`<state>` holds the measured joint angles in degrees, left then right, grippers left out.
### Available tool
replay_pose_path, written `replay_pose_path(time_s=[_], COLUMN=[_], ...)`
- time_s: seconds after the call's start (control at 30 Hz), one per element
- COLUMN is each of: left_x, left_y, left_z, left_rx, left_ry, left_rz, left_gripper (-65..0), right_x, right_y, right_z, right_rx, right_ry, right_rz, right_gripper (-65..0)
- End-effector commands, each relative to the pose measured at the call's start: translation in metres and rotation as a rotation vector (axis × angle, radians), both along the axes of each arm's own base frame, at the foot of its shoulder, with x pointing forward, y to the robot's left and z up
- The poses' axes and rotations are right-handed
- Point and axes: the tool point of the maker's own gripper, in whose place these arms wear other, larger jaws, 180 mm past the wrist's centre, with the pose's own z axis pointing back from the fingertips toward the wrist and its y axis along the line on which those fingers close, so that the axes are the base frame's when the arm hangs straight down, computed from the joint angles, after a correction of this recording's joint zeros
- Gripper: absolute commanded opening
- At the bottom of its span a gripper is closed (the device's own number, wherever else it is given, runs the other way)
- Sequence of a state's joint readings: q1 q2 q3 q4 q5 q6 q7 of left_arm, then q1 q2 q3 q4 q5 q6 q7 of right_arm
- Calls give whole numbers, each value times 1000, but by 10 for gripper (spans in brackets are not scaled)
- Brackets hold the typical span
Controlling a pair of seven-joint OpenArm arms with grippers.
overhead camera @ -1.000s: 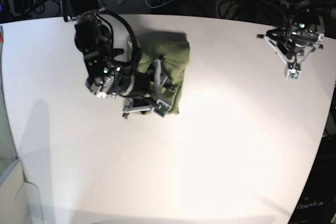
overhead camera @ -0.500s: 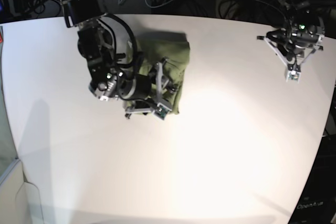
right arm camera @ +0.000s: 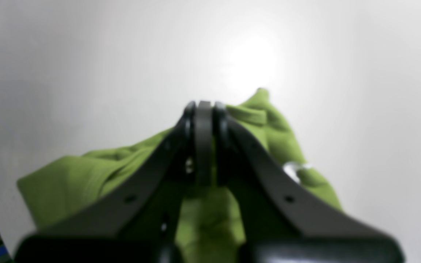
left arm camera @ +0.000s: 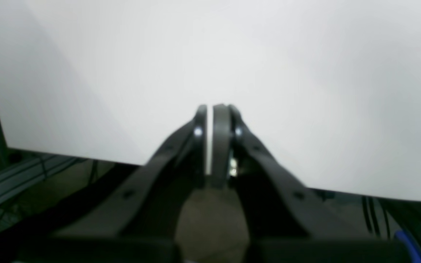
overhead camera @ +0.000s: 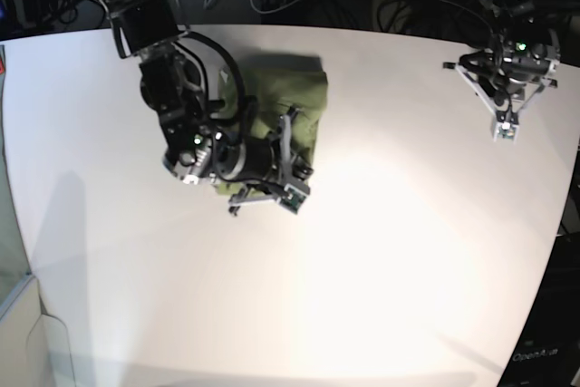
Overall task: Fold the T-shirt properly
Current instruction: 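Grasp the bundle's side with the right gripper and fold it under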
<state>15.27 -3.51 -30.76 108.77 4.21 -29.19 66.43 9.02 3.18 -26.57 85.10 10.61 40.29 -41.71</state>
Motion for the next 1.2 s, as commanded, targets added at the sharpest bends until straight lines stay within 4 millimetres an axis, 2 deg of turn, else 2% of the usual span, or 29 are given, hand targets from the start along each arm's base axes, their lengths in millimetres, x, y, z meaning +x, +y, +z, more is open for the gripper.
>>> replay_pose_path(time_s=[0.0, 0.33, 0.47, 0.73, 0.93, 1.0, 1.1, 1.17], left_x=[4, 2, 2, 0, -2, -1, 1, 1], left_y=[3, 3, 3, 4, 3, 3, 3, 2], left_z=[7, 6, 6, 5, 4, 4, 5, 5], left_rx=[15, 16, 16, 16, 16, 15, 15, 11], left_ry=[-24, -20, -20, -12, -9, -10, -15, -16], left_rz=[-6, -4, -4, -3, -4, -6, -7, -9], left_gripper=[-628, -628, -628, -628, -628, -628, -628, -628], right_x=[15, 13, 14, 39, 45, 44, 42, 42], right_y=[7, 27, 33, 28, 24, 23, 21, 21], right_z=[21, 15, 19, 25, 28, 27, 24, 31], right_rx=[45, 7, 1, -25, -41, -44, -59, -73], right_ry=[-57, -49, -66, -86, -95, -92, -84, -103], right_rz=[-1, 88, 114, 104, 101, 101, 100, 104], right_gripper=[-644, -644, -644, -643, -638, -599, -470, -396])
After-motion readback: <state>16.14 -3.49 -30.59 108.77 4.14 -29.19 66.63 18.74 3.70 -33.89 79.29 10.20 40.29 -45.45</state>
